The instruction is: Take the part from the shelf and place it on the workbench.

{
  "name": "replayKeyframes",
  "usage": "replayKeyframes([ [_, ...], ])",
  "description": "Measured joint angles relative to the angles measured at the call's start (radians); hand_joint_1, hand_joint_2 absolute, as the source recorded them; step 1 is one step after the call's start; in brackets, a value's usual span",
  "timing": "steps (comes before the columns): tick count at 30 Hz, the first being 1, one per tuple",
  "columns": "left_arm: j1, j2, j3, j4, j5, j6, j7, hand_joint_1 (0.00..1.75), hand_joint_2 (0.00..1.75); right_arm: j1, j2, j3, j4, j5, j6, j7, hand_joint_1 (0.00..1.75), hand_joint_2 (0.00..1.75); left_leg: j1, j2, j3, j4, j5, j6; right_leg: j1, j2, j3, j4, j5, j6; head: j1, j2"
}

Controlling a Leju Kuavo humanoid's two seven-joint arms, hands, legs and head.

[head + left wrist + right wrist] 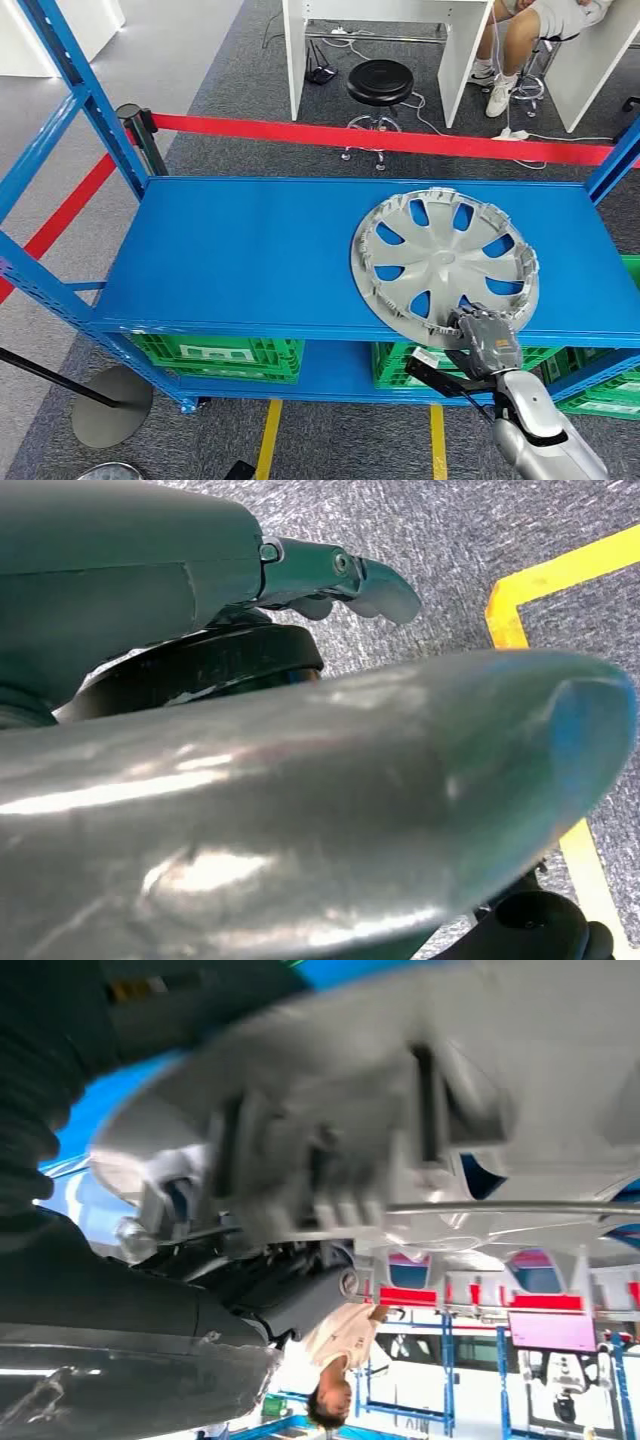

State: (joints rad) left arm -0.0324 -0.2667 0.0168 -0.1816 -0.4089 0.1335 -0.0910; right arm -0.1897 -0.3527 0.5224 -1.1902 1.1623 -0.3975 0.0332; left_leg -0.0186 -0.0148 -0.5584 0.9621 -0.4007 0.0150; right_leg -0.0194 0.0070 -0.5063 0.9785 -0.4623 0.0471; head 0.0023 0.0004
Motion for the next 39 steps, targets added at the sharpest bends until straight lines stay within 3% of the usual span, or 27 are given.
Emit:
replayKeyframes([
  [4,0.000,0.000,0.000,0.000,-0.002,0.001,-0.003,0.00,0.00,0.002,-0.002,0.001,-0.005,-0.001,-0.004,-0.002,1.75,1.75,0.000,0.000,0.000,0.000,0.000,0.000,0.000,0.000,0.000,0.000,0.000,0.000,0.000,0.000],
  [8,0.002,0.000,0.001,0.000,-0.012,0.016,-0.029,0.00,1.75,0.019,-0.008,0.002,-0.042,0.013,-0.042,-0.006,1.75,1.75,0.000,0.000,0.000,0.000,0.000,0.000,0.000,0.000,0.000,0.000,0.000,0.000,0.000,0.000],
  [21,0.002,-0.006,0.000,0.000,-0.033,0.052,-0.062,0.00,1.75,0.090,-0.017,0.008,-0.157,0.081,-0.110,-0.010,1.75,1.75,0.000,0.000,-0.001,0.000,0.000,0.000,0.000,0.000,-0.001,0.000,0.000,0.000,0.000,0.000],
  [35,-0.004,-0.017,0.000,0.000,-0.044,0.104,-0.104,0.00,1.75,0.092,0.000,0.077,-0.367,0.378,-0.270,0.012,1.75,1.75,0.000,0.000,-0.002,0.000,0.000,0.000,0.001,0.000,-0.002,0.000,0.000,0.000,0.000,0.000],
  [39,-0.004,-0.017,0.000,0.000,-0.059,0.135,-0.158,0.00,1.75,0.113,0.002,0.056,-0.456,0.401,-0.274,-0.066,1.75,1.75,0.000,0.000,-0.004,0.000,0.000,0.000,0.000,0.000,-0.003,0.000,0.000,0.000,0.000,0.000],
])
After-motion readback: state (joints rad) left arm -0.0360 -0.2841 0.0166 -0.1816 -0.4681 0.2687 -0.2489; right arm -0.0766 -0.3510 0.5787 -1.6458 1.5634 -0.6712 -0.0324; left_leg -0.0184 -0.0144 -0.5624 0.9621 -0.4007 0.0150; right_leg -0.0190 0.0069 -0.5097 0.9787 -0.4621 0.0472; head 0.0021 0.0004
